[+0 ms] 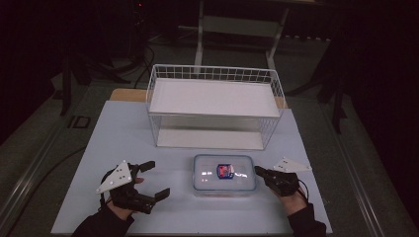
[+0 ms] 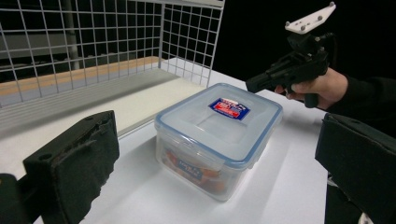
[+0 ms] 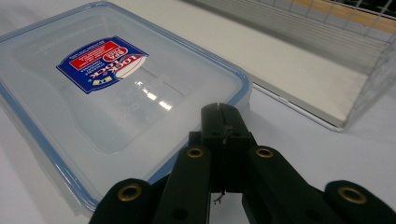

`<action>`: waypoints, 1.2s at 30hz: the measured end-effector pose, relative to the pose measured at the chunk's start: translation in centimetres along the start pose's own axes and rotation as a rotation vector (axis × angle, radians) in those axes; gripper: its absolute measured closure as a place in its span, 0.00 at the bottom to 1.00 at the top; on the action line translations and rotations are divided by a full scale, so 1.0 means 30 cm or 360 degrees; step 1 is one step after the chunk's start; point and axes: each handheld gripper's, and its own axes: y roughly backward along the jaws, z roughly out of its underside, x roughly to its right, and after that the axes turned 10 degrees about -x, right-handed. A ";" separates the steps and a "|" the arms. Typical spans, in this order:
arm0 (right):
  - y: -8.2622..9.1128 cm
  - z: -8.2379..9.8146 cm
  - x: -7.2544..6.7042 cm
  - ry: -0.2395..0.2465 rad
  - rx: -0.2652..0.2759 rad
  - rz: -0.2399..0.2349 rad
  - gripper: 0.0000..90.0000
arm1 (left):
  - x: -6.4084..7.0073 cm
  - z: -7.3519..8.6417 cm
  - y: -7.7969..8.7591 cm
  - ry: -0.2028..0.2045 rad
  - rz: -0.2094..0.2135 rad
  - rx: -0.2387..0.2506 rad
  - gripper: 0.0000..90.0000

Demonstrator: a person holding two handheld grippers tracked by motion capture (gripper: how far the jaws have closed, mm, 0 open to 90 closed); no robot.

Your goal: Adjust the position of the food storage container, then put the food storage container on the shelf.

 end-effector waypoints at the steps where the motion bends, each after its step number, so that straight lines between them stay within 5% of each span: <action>1: -0.003 -0.003 -0.001 0.0002 -0.0001 -0.0007 1.00 | 0.000 0.000 -0.001 -0.0002 0.0001 -0.0004 0.00; 13: -0.057 -0.051 -0.055 0.0063 0.0002 -0.0082 1.00 | 0.008 0.001 -0.014 -0.0004 0.0026 -0.0016 0.00; 20: -0.041 -0.053 -0.049 0.0040 0.0041 -0.0079 0.97 | 0.006 0.002 -0.014 0.0021 0.0028 0.0006 0.00; 25: 0.021 -0.067 -0.053 0.0041 0.0146 -0.0081 0.83 | 0.012 -0.003 -0.018 0.0056 0.0030 -0.0013 0.00; 32: 0.088 -0.098 -0.087 0.0009 0.0322 -0.0174 0.18 | 0.019 -0.072 -0.007 0.0106 0.0045 -0.0004 0.00; 36: 0.117 -0.111 -0.095 0.0031 0.0402 -0.0133 0.13 | 0.021 -0.118 -0.009 0.0047 0.0013 -0.0036 0.00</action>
